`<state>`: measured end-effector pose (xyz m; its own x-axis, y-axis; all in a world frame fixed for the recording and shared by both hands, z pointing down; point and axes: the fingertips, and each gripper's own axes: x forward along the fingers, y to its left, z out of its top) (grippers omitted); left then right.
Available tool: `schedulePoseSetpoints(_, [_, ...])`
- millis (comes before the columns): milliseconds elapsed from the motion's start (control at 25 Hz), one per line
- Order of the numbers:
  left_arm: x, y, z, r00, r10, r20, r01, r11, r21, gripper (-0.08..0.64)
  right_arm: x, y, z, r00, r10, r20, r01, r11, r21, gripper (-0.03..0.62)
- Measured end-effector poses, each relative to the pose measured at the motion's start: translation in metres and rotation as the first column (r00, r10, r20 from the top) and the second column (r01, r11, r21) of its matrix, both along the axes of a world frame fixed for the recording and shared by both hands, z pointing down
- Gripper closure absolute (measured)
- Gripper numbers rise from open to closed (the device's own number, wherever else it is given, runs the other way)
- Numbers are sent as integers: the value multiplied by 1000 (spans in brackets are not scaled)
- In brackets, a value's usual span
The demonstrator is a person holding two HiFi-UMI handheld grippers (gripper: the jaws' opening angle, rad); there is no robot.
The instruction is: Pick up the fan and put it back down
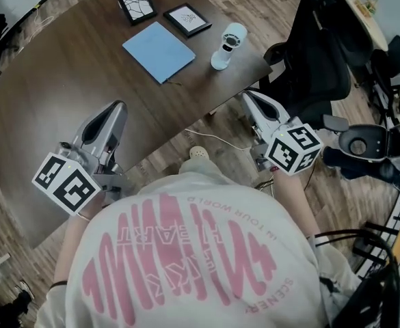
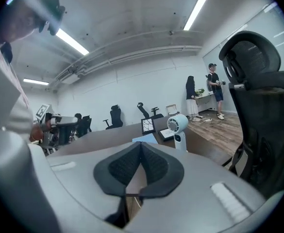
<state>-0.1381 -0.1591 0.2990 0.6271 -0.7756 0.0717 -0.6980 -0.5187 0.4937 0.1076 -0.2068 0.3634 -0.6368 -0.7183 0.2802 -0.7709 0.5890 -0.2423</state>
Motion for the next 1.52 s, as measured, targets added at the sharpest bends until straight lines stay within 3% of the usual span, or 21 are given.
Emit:
schedulePoseSetpoints(200, [7, 17, 7, 999, 44, -5, -44, 999, -11, 540, -4, 31, -14, 991, 22, 130, -19, 1000, -24, 586])
schedulePoseSetpoints(400, [17, 31, 12, 997, 64, -32, -65, 998, -24, 540, -3, 58, -19, 993, 20, 118, -15, 999, -40, 585])
schedulePoseSetpoints(600, [27, 44, 24, 996, 74, -44, -76, 996, -50, 540, -2, 64, -23, 985, 20, 171, -11, 999, -53, 586])
schedulePoseSetpoints(920, [43, 47, 28, 998, 40, -54, -44, 996, -77, 540, 8, 61, -22, 987, -13, 159, 26, 997, -76, 586])
schedulePoseSetpoints(1280, [83, 42, 17, 998, 56, -36, -59, 995, -81, 540, 29, 58, -25, 987, -64, 150, 78, 993, -83, 586])
schedulePoseSetpoints(1520, [87, 42, 25, 998, 48, -27, -50, 995, -85, 540, 31, 57, -13, 986, -81, 149, 95, 992, -86, 586])
